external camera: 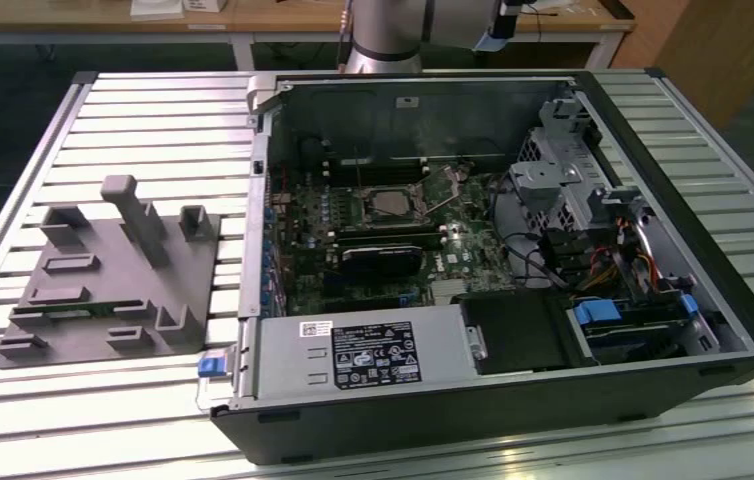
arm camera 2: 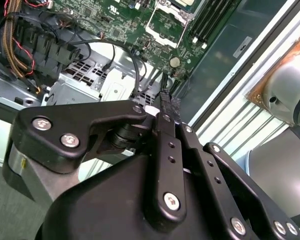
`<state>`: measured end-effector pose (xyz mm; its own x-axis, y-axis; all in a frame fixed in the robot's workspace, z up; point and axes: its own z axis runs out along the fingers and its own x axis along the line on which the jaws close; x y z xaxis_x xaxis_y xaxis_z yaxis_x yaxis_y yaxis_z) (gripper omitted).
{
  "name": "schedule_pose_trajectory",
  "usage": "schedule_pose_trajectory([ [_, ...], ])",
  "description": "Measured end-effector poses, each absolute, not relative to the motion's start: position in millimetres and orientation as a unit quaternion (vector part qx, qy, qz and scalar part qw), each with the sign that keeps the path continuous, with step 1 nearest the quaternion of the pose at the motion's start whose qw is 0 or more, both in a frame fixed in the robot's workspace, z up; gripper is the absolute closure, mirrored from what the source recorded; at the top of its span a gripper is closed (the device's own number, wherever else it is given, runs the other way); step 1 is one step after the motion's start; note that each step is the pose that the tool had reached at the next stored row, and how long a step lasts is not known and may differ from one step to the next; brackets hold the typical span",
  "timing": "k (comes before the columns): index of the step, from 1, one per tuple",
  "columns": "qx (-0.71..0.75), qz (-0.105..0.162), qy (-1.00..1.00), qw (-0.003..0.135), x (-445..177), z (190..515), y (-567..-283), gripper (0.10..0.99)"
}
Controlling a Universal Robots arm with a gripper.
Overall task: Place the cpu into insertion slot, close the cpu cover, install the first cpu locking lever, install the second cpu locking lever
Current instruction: 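Close the cpu cover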
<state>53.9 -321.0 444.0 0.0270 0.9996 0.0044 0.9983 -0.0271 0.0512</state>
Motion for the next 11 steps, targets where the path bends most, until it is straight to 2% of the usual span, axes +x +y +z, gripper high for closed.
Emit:
schedule_pose_trajectory([
  [11,0.716,0.019,0.697,0.017,54,425,-321,0.98],
])
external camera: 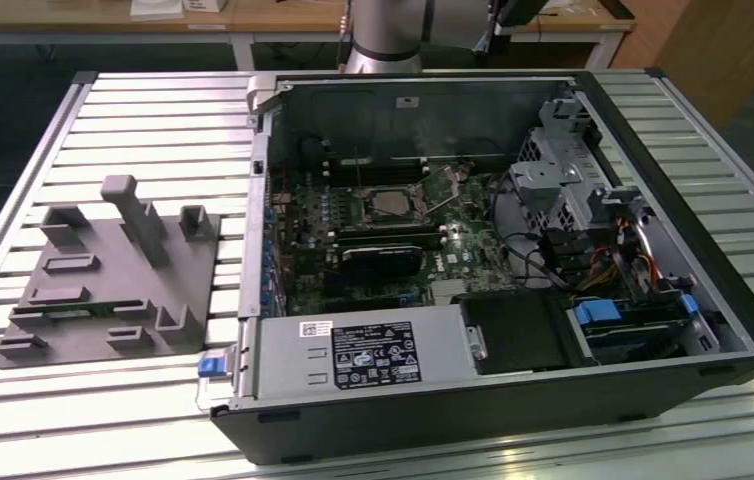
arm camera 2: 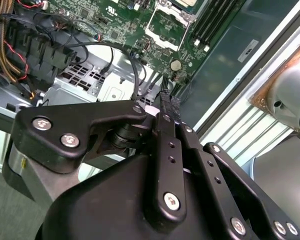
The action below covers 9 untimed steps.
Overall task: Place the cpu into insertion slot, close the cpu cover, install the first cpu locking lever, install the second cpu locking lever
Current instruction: 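Close the cpu cover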
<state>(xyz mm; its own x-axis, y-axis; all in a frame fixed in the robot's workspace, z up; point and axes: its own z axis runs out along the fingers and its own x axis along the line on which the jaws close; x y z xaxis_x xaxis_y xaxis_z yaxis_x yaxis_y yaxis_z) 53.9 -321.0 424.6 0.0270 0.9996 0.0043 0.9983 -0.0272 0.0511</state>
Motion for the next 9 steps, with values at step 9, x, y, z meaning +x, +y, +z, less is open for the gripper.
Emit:
schedule_pose_trajectory([
  [9,0.716,0.019,0.697,0.016,54,408,-321,0.98],
])
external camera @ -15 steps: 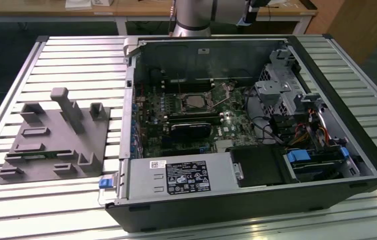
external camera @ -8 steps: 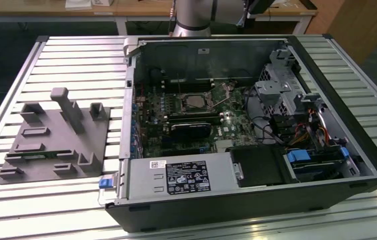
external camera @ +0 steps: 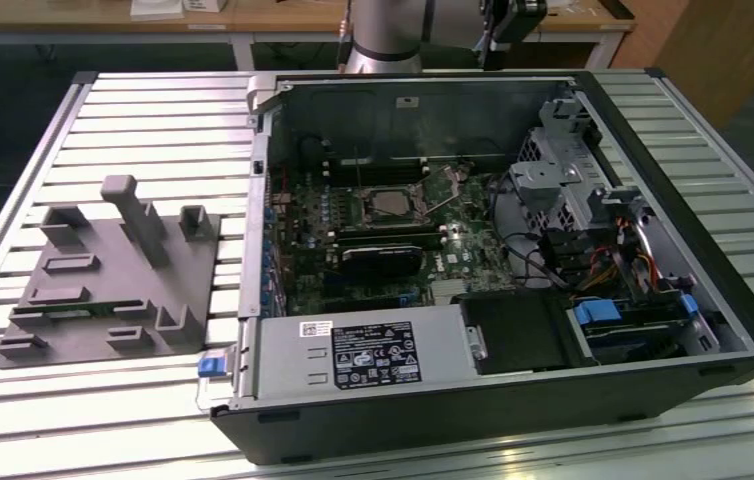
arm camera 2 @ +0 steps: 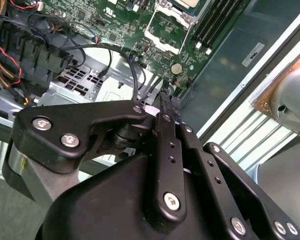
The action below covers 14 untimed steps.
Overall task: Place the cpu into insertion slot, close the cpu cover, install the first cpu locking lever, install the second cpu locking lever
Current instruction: 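Close the cpu cover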
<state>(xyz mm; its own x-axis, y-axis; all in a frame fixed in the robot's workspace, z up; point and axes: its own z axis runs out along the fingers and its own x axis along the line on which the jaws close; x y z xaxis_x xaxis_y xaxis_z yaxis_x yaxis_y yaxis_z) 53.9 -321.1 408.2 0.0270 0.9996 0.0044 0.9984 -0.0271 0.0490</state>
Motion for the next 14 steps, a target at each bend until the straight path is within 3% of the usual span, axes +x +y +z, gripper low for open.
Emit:
schedule_pose_trajectory([
  [14,0.716,0.017,0.697,0.014,54,383,-321,0.98],
])
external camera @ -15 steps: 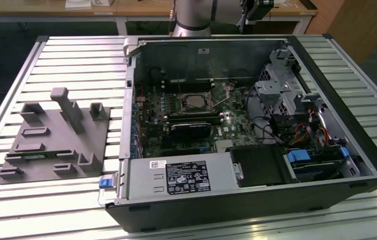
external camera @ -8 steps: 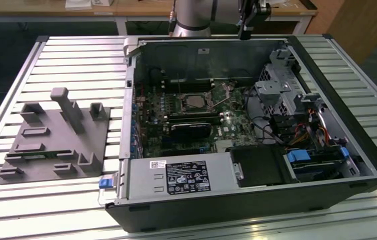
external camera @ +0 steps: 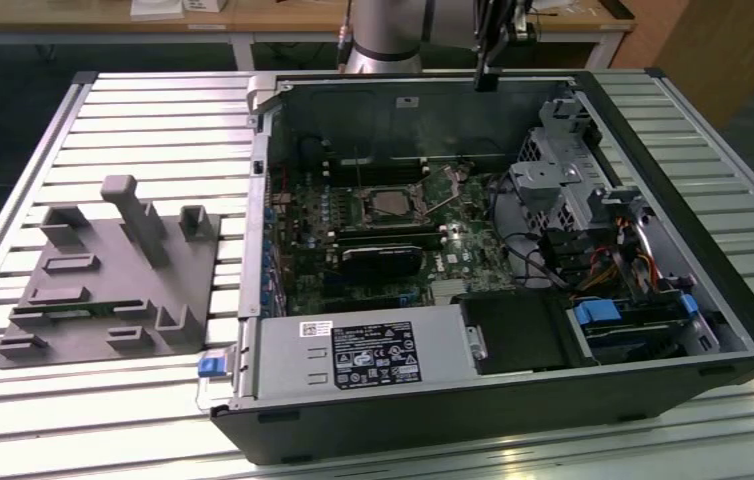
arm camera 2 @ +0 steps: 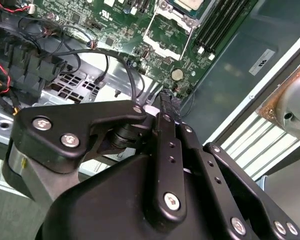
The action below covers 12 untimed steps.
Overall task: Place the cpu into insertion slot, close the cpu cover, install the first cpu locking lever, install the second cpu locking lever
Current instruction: 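Close the cpu cover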
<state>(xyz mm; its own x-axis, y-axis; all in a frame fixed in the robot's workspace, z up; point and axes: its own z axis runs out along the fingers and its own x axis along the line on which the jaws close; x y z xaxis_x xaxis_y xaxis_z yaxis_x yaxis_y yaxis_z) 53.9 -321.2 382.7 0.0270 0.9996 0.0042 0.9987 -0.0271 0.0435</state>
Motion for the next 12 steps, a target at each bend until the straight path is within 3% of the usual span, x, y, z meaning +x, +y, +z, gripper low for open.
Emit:
schedule_pose_trajectory([
  [12,0.716,0.016,0.697,0.014,54,361,-321,0.98],
])
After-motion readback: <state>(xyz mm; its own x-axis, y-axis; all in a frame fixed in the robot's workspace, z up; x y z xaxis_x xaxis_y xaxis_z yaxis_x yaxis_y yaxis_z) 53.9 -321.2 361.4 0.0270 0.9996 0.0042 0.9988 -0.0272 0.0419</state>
